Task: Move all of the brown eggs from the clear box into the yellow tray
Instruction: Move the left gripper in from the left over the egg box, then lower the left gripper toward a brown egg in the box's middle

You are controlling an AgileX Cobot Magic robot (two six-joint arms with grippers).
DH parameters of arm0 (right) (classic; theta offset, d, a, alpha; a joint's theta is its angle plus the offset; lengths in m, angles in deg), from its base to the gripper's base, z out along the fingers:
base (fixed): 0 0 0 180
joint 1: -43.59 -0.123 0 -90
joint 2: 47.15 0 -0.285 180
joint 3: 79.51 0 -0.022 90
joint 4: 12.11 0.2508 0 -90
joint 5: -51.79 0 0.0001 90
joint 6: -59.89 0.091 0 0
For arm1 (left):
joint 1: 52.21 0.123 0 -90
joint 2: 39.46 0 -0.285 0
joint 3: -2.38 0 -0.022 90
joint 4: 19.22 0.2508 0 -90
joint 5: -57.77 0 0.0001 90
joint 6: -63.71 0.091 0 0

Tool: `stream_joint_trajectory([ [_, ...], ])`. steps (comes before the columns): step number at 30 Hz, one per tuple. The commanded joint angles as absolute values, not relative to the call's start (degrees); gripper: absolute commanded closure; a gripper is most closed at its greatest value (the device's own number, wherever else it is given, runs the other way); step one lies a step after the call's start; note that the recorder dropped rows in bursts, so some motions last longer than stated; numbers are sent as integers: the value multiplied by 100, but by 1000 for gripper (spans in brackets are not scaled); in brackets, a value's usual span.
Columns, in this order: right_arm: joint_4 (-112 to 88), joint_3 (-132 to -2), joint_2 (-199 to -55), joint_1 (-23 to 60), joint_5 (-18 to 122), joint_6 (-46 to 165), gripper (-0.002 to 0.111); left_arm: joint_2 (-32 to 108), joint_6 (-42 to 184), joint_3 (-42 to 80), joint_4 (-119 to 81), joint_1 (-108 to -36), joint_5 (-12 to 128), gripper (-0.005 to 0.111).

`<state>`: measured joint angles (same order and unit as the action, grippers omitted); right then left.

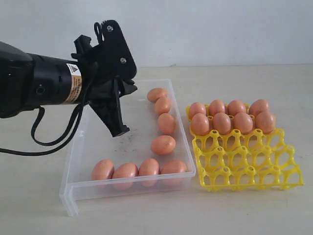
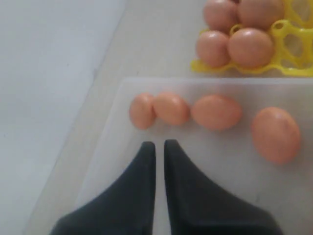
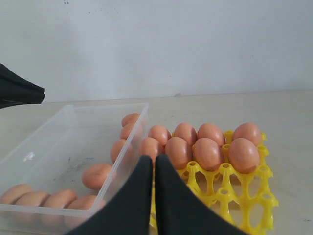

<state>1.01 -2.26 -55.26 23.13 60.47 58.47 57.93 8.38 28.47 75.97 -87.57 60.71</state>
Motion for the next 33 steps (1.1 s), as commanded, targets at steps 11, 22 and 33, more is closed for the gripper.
stream_joint_trajectory([
  [11, 98, -230, -5494, 2311, 6026, 5827, 108, 5938, 5397, 3647, 8073, -9219, 11046, 103],
  [22, 98, -230, -5494, 2311, 6026, 5827, 108, 5821, 8540, 960, -2093, -9102, 10933, 103],
  [33, 98, -230, -5494, 2311, 6026, 5827, 108, 7087, 8697, -497, -2452, -9030, 11712, 103],
])
